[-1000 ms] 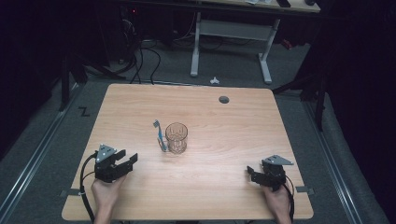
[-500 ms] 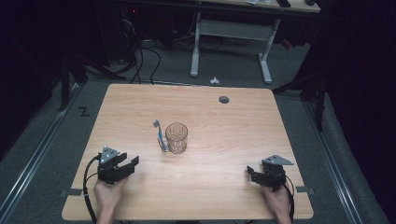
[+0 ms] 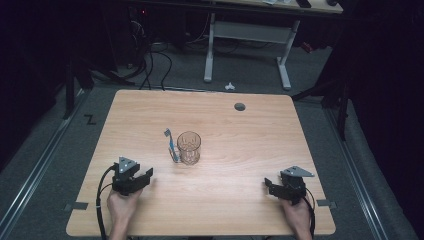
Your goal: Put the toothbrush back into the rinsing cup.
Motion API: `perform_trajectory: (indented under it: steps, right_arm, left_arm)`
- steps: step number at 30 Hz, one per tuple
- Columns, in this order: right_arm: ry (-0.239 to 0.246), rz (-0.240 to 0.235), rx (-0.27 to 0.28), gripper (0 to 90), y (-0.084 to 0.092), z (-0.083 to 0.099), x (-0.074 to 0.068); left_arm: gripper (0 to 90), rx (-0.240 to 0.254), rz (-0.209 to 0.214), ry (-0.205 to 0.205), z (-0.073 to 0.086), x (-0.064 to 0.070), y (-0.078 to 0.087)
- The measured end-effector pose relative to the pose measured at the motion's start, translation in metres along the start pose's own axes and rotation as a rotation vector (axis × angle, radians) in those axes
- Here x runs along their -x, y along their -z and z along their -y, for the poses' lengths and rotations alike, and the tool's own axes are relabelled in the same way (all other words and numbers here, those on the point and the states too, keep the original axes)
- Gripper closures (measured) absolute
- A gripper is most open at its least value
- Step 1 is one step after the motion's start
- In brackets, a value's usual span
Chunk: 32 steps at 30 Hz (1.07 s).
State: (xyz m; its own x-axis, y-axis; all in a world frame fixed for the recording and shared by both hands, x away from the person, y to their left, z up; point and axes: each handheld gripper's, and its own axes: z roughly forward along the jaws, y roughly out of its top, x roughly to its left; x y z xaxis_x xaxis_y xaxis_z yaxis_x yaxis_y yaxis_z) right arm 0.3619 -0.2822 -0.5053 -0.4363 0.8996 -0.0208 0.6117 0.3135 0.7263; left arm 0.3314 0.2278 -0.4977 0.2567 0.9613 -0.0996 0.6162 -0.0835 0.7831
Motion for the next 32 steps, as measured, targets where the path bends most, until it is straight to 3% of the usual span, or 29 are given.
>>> perform_trajectory:
  steps: [17, 24, 32]
  right_arm:
    - [0.001, -0.001, -0.001, 28.8, 0.0, 0.0, 0.0]
    - [0.0, 0.0, -0.001, 28.7, 0.0, 0.0, 0.0]
    - [-0.001, 0.001, -0.002, 28.6, 0.0, 0.0, 0.0]
  left_arm:
    - [45.0, -0.013, -0.015, -0.022, 0.001, 0.004, -0.014]
    - [44.5, -0.042, -0.055, -0.07, 0.002, 0.01, -0.02]
    - [36.9, -0.048, -0.042, -0.075, 0.003, 0.012, -0.021]
